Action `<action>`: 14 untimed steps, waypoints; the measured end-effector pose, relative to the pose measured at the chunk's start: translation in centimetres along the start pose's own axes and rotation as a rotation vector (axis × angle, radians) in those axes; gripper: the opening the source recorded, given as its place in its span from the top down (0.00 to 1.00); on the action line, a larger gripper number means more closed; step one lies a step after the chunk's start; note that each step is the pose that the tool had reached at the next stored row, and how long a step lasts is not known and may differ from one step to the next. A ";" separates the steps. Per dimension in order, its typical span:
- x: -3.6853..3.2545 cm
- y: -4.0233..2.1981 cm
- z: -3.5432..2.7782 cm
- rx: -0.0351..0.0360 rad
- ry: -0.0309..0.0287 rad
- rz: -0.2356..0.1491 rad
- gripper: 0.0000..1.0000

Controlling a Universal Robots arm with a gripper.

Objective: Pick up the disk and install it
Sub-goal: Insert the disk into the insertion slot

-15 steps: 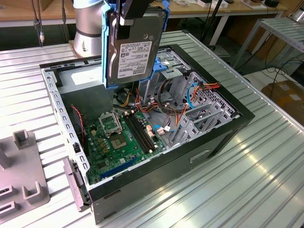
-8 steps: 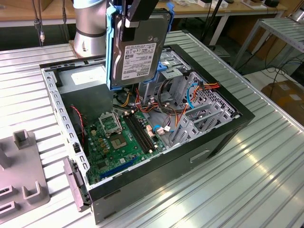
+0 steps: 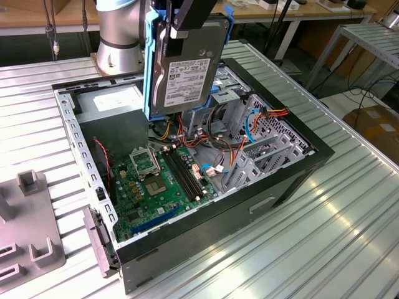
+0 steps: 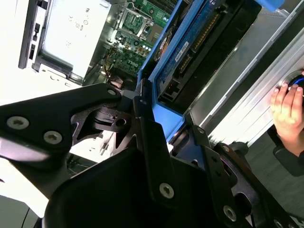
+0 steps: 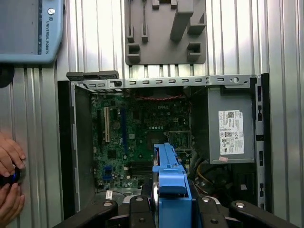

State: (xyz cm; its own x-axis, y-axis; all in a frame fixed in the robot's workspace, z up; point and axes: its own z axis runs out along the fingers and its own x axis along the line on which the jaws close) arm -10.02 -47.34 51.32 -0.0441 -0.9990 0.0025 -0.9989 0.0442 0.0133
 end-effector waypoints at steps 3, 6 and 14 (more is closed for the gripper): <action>0.18 -0.21 0.00 0.0000 0.0000 0.000 0.63; 0.39 -0.57 0.00 0.0000 0.0000 0.000 0.63; 0.89 -1.25 0.03 0.0000 0.0001 0.000 0.63</action>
State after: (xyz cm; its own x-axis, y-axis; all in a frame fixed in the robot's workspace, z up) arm -8.81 -48.28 51.28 -0.0442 -0.9990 0.0026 -0.9989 0.0442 0.0133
